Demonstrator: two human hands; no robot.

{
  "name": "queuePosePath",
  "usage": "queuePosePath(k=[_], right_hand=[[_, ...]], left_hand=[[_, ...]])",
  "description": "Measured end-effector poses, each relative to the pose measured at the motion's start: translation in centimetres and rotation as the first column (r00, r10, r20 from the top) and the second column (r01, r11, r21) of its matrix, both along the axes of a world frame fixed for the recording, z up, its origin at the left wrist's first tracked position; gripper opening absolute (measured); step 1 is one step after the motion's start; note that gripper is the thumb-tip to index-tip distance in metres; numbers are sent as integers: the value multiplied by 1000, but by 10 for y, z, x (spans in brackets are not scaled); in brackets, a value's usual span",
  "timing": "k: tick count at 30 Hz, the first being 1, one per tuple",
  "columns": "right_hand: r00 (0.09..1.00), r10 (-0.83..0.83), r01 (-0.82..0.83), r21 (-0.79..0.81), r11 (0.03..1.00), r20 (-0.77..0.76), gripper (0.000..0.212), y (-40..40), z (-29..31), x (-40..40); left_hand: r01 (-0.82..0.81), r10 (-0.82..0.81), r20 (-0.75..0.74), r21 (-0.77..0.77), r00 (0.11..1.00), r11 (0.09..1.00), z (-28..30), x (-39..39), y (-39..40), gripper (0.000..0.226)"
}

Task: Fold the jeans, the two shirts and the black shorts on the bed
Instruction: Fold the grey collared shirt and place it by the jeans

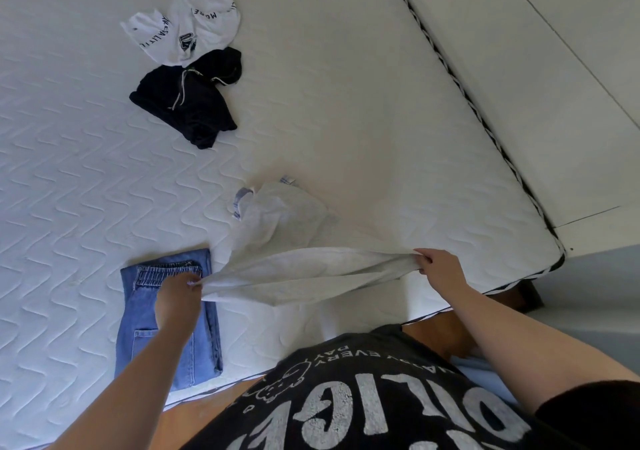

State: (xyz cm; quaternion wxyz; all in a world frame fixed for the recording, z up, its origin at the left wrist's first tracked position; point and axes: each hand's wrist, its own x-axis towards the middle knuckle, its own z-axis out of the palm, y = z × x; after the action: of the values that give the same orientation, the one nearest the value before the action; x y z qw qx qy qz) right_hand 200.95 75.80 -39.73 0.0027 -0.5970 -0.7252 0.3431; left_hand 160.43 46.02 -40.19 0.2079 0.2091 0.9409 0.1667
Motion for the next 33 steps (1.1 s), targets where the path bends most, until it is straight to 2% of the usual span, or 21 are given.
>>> queuePosePath(k=[3, 7, 9, 10, 12, 15, 20, 24, 28, 30, 33], right_hand=[[1000, -12, 12, 8, 1000, 10, 27, 0, 2, 11], [991, -40, 35, 41, 999, 126, 30, 4, 5, 27], [985, -92, 87, 42, 995, 144, 27, 9, 6, 36], [983, -137, 135, 24, 991, 120, 23, 11, 5, 41], [957, -287, 285, -52, 957, -29, 22, 13, 5, 48], [878, -431, 411, -135, 902, -208, 29, 13, 12, 52], [722, -582, 513, -275, 813, -374, 32, 21, 17, 55], [584, -690, 569, -391, 724, -427, 28, 41, 13, 57], [385, -809, 582, -563, 587, -445, 5, 73, 10, 56], [384, -813, 566, -584, 582, -437, 12, 93, 7, 61], [533, -749, 545, -517, 660, -394, 22, 125, 0, 79]], left_hand=[[-49, 49, -7, -28, 999, 998, -7, -1, -6, 12], [-105, 106, 14, -57, 994, 993, -10, -2, -13, 3], [-75, 80, 50, -103, 996, 992, -14, -3, -15, 2], [-41, 51, 71, -132, 996, 990, -18, -5, -15, 5], [16, 4, 142, -139, 990, 990, -24, -7, -11, 18], [23, -24, 317, 9, 948, 1000, -21, 2, 5, 26], [-89, -17, 426, 228, 905, 970, -11, 17, 30, 31], [-84, -18, 398, 238, 917, 968, -9, 21, 49, 27], [-178, 25, 468, 284, 883, 942, -6, 33, 78, 15], [-232, 58, 496, 296, 866, 927, -1, 47, 96, 15], [-270, 102, 505, 271, 857, 924, -1, 69, 125, 17]])
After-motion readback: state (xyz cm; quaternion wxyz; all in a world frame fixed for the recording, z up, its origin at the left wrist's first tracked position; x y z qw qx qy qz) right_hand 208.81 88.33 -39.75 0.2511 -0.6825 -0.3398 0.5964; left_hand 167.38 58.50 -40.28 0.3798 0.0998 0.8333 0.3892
